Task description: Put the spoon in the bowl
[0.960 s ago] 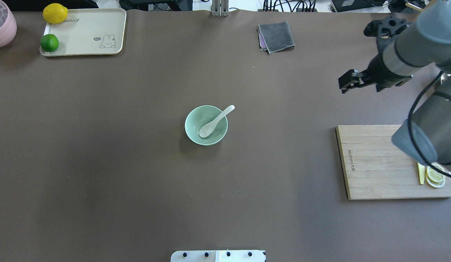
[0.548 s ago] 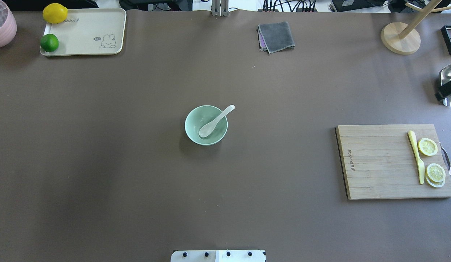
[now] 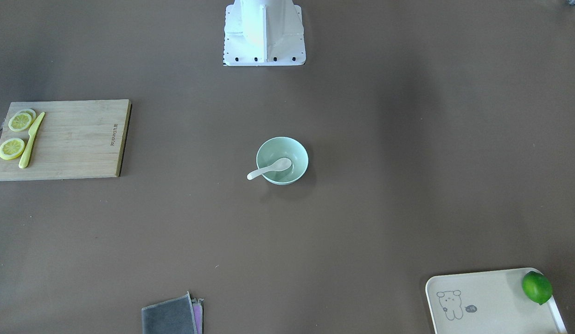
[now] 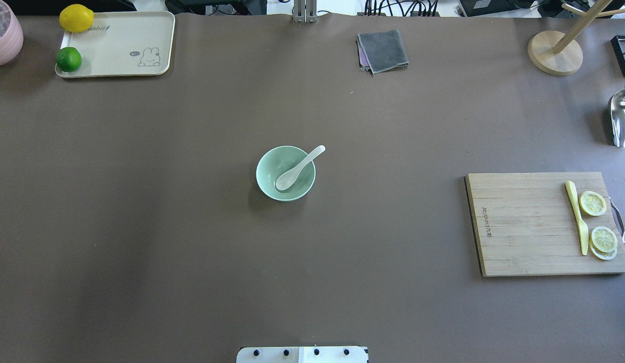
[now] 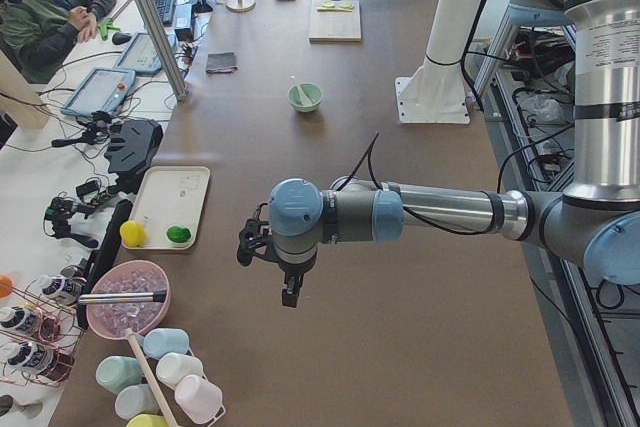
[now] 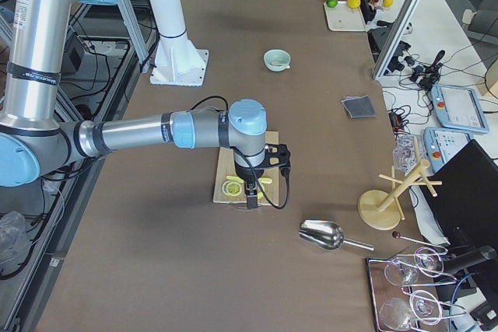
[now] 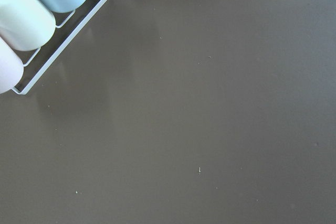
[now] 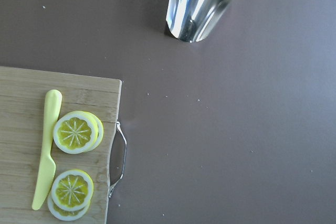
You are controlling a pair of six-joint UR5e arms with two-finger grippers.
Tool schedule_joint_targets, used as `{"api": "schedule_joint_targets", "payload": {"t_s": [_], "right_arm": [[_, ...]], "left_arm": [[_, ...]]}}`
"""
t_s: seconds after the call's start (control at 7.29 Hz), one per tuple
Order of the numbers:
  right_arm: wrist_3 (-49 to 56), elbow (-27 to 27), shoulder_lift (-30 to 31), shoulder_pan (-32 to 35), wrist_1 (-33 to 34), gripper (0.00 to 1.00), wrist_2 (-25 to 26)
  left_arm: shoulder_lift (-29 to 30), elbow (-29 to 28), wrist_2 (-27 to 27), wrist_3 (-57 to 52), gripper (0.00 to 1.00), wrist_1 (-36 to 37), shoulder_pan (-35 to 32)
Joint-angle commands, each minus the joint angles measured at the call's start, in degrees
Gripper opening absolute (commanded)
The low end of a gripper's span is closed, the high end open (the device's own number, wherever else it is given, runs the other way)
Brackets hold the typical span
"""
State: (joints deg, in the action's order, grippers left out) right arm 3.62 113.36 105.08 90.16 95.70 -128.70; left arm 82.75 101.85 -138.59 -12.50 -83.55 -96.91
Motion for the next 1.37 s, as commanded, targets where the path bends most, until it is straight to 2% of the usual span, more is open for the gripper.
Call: {"api": "schedule_joint_targets", "payload": {"t_s": [0.0, 0.27, 1.23], "right_arm": [[0.4, -0.3, 3.0, 3.2, -0.1, 1.00, -4.6], [0.4, -0.5, 3.0, 3.2, -0.1, 1.00, -7.8], [0.5, -0.7, 3.0, 3.1, 0.0, 1.00, -8.0]], "left_arm": [[-1.4, 1.3, 0.0, -0.2, 0.98, -0.1, -0.1], [-1.4, 2.1, -0.1, -0.2, 0.98, -0.1, -0.1], [-2.2, 2.1, -0.1, -0.2, 0.98, -0.2, 0.0]]}}
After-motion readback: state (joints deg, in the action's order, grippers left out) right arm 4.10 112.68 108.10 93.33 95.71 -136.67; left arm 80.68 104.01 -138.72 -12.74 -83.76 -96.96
